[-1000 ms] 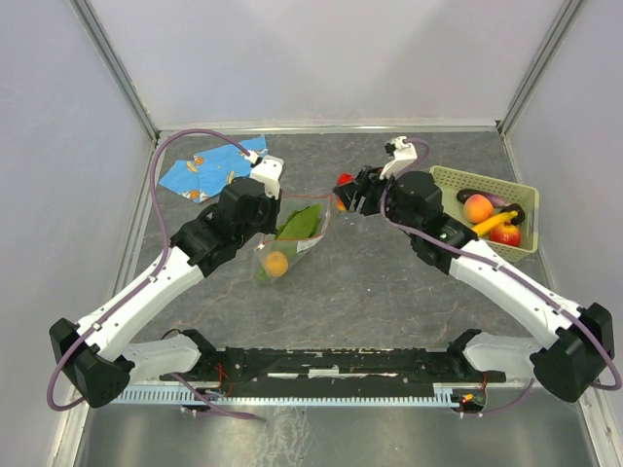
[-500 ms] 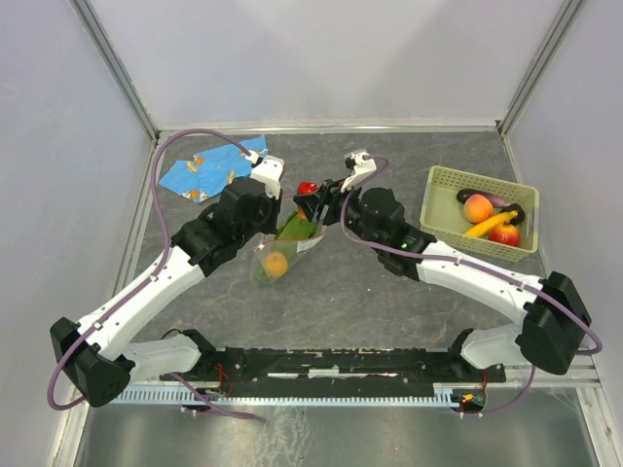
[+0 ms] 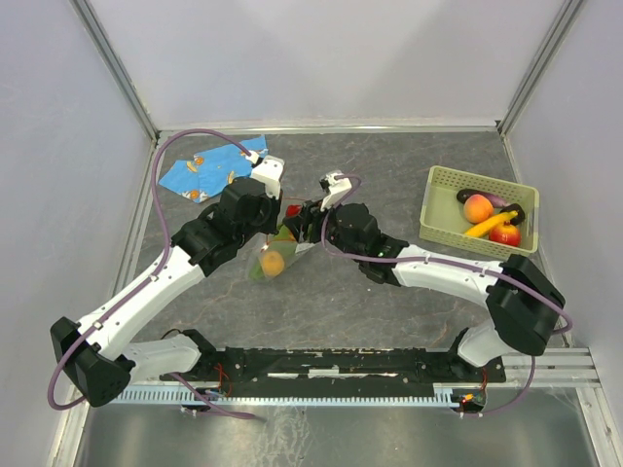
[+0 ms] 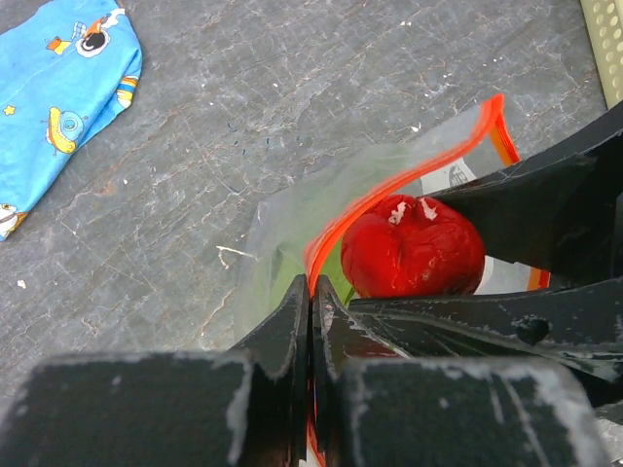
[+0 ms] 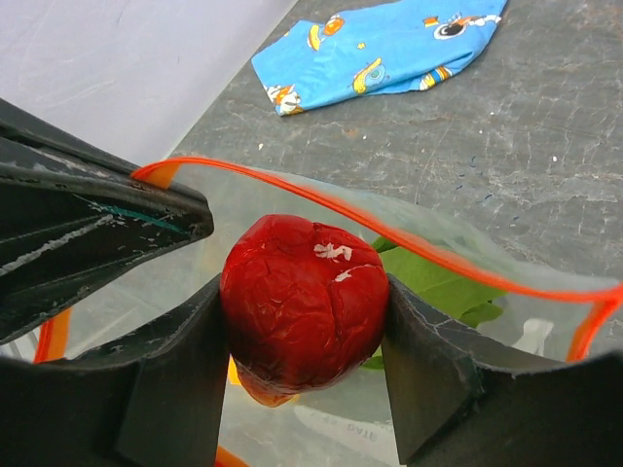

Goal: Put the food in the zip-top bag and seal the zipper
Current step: Place the fake fruit in the zipper food storage bag.

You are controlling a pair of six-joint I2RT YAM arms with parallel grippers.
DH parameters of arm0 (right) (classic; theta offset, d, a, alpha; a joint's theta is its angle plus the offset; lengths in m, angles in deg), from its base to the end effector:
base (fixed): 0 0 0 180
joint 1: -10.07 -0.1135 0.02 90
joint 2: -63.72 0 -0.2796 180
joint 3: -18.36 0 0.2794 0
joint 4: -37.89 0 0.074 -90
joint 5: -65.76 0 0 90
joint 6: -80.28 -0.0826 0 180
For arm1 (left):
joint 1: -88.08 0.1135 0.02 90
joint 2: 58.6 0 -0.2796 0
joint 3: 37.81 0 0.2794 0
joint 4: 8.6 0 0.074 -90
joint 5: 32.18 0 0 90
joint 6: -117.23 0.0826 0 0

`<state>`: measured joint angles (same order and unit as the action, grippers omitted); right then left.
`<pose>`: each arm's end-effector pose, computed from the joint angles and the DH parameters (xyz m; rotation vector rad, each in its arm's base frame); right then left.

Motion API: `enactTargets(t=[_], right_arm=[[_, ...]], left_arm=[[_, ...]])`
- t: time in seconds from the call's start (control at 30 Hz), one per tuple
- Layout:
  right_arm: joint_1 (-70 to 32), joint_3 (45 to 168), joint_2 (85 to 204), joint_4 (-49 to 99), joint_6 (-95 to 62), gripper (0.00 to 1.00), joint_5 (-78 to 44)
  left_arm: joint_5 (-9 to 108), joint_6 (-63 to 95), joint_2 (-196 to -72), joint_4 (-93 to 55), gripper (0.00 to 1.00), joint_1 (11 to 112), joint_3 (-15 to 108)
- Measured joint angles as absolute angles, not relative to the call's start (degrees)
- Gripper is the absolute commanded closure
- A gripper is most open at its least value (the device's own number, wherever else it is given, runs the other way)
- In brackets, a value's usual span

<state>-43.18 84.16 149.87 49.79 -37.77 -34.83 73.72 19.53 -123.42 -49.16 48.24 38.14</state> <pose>0.2615 0.3248 0.2725 -0.2513 1.7814 0.8814 0.2516 -0.1805 0.3451 0.4095 2.0295 -0.2220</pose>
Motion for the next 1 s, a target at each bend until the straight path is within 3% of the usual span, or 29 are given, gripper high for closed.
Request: enactTargets(t=[0.2, 0.57, 1.0], right_arm=[[-43.3, 84.2, 150.8, 49.8, -37.7, 0.31, -34.9], [-43.3, 84.2, 149.9, 44.1, -36.5, 0.23, -35.7], [-41.4, 92.5, 144.1, 25.5, -29.7, 0.29, -42.2]], left_arm=[[73.7, 19.5, -123.5, -49.2, 0.97, 48.3, 38.1], [72.7, 19.5, -123.5, -49.2, 0.97, 48.5, 38.1], [72.5, 19.5, -123.5, -49.2, 0.97, 48.5, 38.1]])
